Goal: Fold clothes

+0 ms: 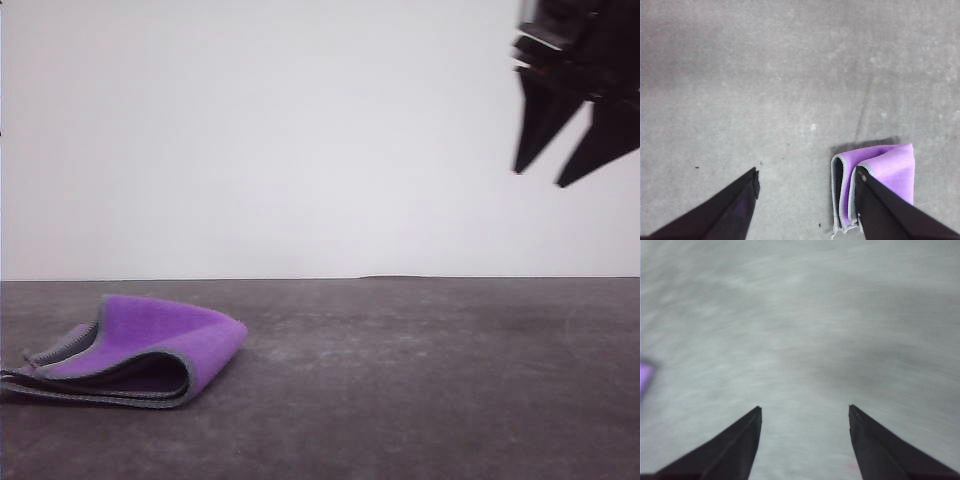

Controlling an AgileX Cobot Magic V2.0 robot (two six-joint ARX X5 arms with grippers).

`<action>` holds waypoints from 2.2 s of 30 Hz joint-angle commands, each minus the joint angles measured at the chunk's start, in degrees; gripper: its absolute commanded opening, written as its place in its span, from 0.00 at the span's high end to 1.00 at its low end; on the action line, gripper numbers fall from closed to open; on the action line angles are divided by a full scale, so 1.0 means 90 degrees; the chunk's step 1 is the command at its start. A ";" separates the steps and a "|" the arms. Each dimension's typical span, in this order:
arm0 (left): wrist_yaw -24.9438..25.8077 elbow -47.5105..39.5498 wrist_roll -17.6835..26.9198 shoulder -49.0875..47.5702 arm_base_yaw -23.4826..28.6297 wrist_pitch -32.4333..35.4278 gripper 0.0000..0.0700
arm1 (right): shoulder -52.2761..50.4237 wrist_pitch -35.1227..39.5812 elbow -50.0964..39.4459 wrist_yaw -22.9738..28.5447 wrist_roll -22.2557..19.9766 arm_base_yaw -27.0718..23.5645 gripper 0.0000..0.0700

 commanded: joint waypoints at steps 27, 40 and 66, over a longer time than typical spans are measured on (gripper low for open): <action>-0.0010 0.0080 0.0019 0.0087 0.0010 0.0029 0.98 | 0.0075 -0.0074 0.0112 -0.0078 -0.0193 -0.0216 0.99; -0.0010 0.0083 0.0019 0.0087 0.0010 0.0029 0.98 | 0.0075 -0.0074 0.0112 -0.0076 -0.0193 -0.0216 0.99; -0.1467 -0.6940 -0.0673 -0.5870 -0.0979 0.5372 0.98 | 0.0075 0.0115 0.0114 -0.0076 -0.0196 -0.0216 0.99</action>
